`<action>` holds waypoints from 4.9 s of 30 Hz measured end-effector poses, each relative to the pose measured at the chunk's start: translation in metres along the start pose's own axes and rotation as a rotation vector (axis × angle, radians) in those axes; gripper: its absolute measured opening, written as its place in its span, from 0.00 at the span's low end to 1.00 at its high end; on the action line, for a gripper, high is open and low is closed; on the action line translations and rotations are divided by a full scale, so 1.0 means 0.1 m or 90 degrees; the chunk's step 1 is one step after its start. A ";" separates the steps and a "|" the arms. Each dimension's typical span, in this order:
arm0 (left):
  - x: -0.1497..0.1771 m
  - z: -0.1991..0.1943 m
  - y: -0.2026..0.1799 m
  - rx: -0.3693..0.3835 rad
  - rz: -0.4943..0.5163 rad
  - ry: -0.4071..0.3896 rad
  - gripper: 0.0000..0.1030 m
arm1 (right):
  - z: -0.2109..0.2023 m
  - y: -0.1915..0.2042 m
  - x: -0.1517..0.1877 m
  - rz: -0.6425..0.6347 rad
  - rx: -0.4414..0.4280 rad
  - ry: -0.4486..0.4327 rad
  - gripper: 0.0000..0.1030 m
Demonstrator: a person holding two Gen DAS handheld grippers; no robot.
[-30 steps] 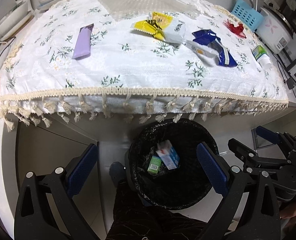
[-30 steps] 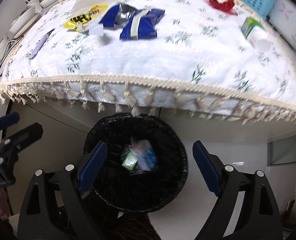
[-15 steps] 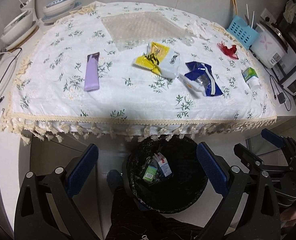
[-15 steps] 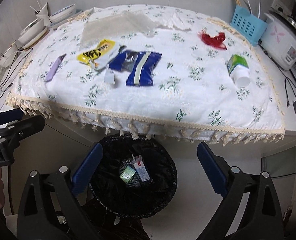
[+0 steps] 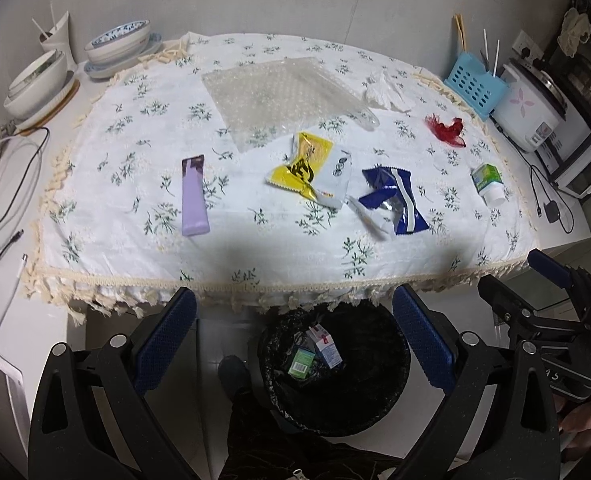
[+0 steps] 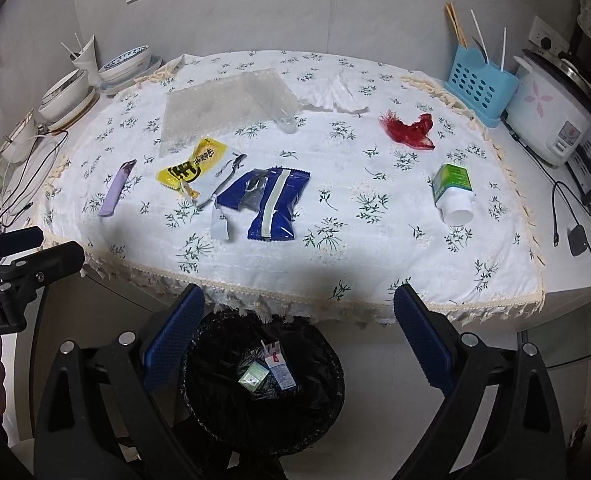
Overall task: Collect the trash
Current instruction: 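Move the left tool to the purple tube while the right tool reaches the dark blue wrapper, then close the left tool on the purple tube while the right tool grips the dark blue wrapper, then lift the purple tube with the left tool while the right tool lifts the dark blue wrapper, then carry the purple tube and dark blue wrapper down over the black bin with both tools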
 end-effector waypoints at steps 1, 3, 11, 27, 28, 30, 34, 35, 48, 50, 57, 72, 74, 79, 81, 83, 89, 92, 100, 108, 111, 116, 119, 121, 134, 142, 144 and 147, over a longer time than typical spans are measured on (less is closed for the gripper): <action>-0.04 -0.01 0.01 -0.001 0.000 -0.002 0.94 | -0.02 0.00 -0.03 0.002 0.000 -0.003 0.89; -0.11 -0.04 0.05 -0.005 -0.001 -0.006 0.94 | -0.05 0.00 -0.08 0.006 0.000 -0.009 0.89; -0.42 -0.02 0.32 -0.021 -0.016 -0.007 0.93 | -0.02 0.03 -0.28 0.016 -0.005 -0.005 0.89; -0.78 0.46 1.14 -0.054 -0.067 0.057 0.88 | 0.61 0.28 -0.54 0.033 -0.012 0.085 0.81; -0.79 0.51 1.16 -0.055 -0.066 0.063 0.87 | 0.65 0.29 -0.57 0.034 -0.009 0.090 0.80; -0.82 0.60 1.18 -0.055 -0.062 0.075 0.86 | 0.72 0.30 -0.61 0.036 -0.003 0.100 0.79; -0.85 0.80 1.21 -0.055 -0.056 0.100 0.81 | 0.88 0.28 -0.70 0.048 0.010 0.125 0.77; -0.86 0.85 1.22 -0.056 -0.055 0.106 0.80 | 0.93 0.26 -0.71 0.054 0.011 0.133 0.76; -0.89 1.17 1.15 -0.042 -0.036 0.167 0.61 | 1.29 0.27 -0.84 0.099 0.009 0.212 0.64; -0.87 1.19 1.14 -0.042 -0.034 0.179 0.58 | 1.33 0.28 -0.83 0.106 0.004 0.221 0.59; -0.84 1.23 1.14 -0.056 -0.024 0.197 0.35 | 1.44 0.28 -0.78 0.128 -0.005 0.249 0.49; -0.79 1.21 1.21 -0.046 -0.045 0.200 0.17 | 1.49 0.18 -0.73 0.175 -0.013 0.268 0.26; -0.79 1.20 1.21 -0.045 -0.047 0.199 0.17 | 1.48 0.18 -0.74 0.178 -0.012 0.266 0.23; -0.80 1.18 1.20 -0.043 -0.045 0.195 0.16 | 1.46 0.16 -0.73 0.180 -0.010 0.259 0.22; -0.78 1.16 1.18 -0.043 -0.045 0.193 0.16 | 1.44 0.15 -0.71 0.179 -0.007 0.257 0.22; -0.78 1.14 1.17 -0.042 -0.044 0.191 0.16 | 1.41 0.14 -0.73 0.177 -0.005 0.251 0.22; -0.83 1.09 1.13 -0.043 -0.039 0.184 0.16 | 1.34 0.12 -0.76 0.175 -0.002 0.236 0.21; -0.83 1.06 1.09 -0.041 -0.039 0.180 0.16 | 1.31 0.09 -0.76 0.176 -0.002 0.232 0.21; -0.84 0.97 1.01 -0.036 -0.036 0.168 0.16 | 1.19 0.02 -0.76 0.176 -0.001 0.216 0.21; -0.87 0.80 0.97 -0.029 -0.033 0.152 0.16 | 1.03 -0.04 -0.79 0.172 0.001 0.198 0.21; -0.88 0.75 0.90 -0.026 -0.031 0.144 0.16 | 0.96 -0.06 -0.81 0.171 0.002 0.186 0.21; -0.90 0.64 0.78 -0.022 -0.020 0.132 0.16 | 0.85 -0.10 -0.84 0.164 0.004 0.169 0.21; -0.91 0.61 0.69 -0.018 -0.015 0.126 0.16 | 0.77 -0.12 -0.83 0.162 0.003 0.161 0.21; -0.91 0.57 0.64 -0.013 -0.011 0.123 0.16 | 0.72 -0.12 -0.83 0.157 0.004 0.156 0.21; -0.75 0.29 0.34 0.005 0.004 0.102 0.16 | 0.34 -0.17 -0.78 0.131 0.004 0.123 0.21; -0.60 0.13 0.15 0.016 0.006 0.086 0.16 | 0.11 -0.18 -0.66 0.124 -0.007 0.098 0.21; -0.56 0.10 0.11 0.018 0.005 0.083 0.16 | 0.07 -0.19 -0.61 0.123 -0.008 0.095 0.21; -0.50 0.03 0.06 0.020 0.005 0.076 0.16 | 0.02 -0.21 -0.53 0.120 -0.011 0.092 0.21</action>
Point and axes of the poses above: each gripper's, at about its wrist camera, not at the fingertips, and z roughly the way its jaws point, y to its left, x to its underside, the point moved 8 cm from there along z, roughly the way its jaws point, and after that the axes turned 4 degrees about y, right-handed, at the moved point
